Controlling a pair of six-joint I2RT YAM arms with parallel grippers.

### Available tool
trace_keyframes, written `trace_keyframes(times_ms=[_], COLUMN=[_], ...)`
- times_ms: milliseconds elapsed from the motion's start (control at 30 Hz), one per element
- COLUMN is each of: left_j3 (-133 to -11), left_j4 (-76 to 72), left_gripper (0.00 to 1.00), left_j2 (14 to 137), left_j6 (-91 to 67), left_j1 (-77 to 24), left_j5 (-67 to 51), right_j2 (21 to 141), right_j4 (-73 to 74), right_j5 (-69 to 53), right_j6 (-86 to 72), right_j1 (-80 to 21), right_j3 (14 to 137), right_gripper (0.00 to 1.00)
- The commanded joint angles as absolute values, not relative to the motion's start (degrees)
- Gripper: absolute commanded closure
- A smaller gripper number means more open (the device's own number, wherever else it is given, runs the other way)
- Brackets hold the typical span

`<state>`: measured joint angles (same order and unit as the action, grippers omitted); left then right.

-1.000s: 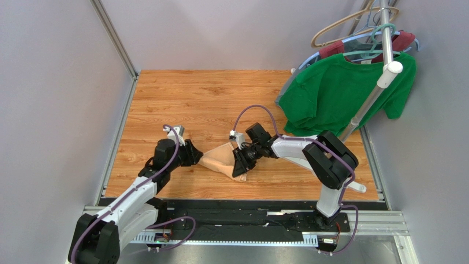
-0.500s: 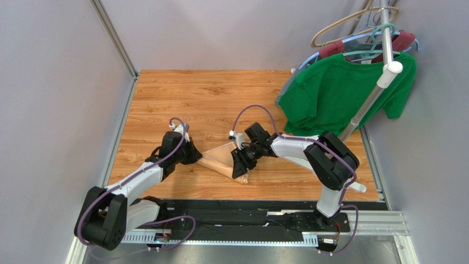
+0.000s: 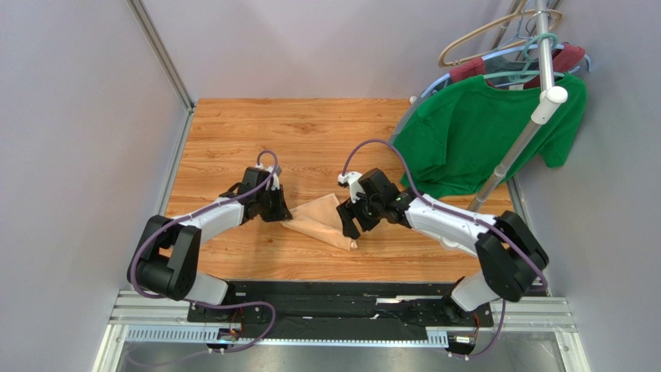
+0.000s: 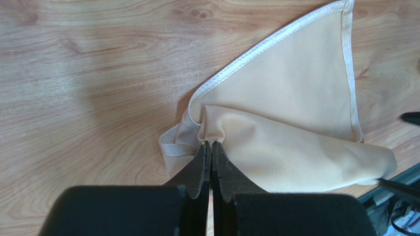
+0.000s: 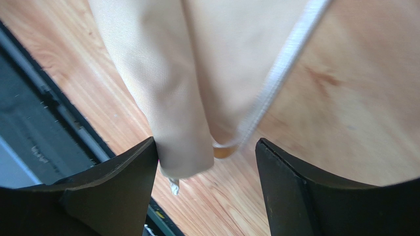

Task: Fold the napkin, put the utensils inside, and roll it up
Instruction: Roll the napkin with the utensil

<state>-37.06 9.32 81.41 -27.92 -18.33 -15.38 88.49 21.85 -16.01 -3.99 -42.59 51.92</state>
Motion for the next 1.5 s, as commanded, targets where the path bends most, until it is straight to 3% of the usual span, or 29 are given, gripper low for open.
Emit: trace_keyframes(times_ms=[0,433,900,1033,1333,1400,1467], left_j3=[-39.9,-42.3,-42.8,-42.9,-43.6,-43.8,-44.0], left_j4=[11.6,13.5,13.7,13.5,12.8,12.5,12.3], left_gripper=[1.0,1.0,1.0,1.0,1.0,0.87,0.61], left_j2=[82.7,86.2,86.7,86.4,84.7,83.7,82.0], left_j6=[-24.9,-23.6,-23.5,-23.6,-24.3,-24.7,-25.0], left_j1=[-18.1,-18.1,-18.1,-18.1,-18.1,-18.1,-18.1], left_j5=[-17.5,-19.2,-19.7,-20.0,-19.8,-19.2,-18.3], right_j2=[79.5,83.9,91.8,93.9,98.4,99.0,99.6], right_j4=[16.8,12.9,13.1,14.5,16.0,16.3,16.3], right_j5=[-5.9,-4.2,-2.5,-2.8,-5.3,-7.3,-9.1], right_j6=[-0.3,11.4,11.5,9.1,4.4,3.5,2.7], right_j1=[-43.8,-57.6,-58.4,-58.4,-58.1,-57.4,-56.1], right_j3=[51.0,51.6,51.7,52.0,51.9,51.9,51.5], right_gripper=[0.25,0.35,0.46,0.59,0.71,0.75,0.76])
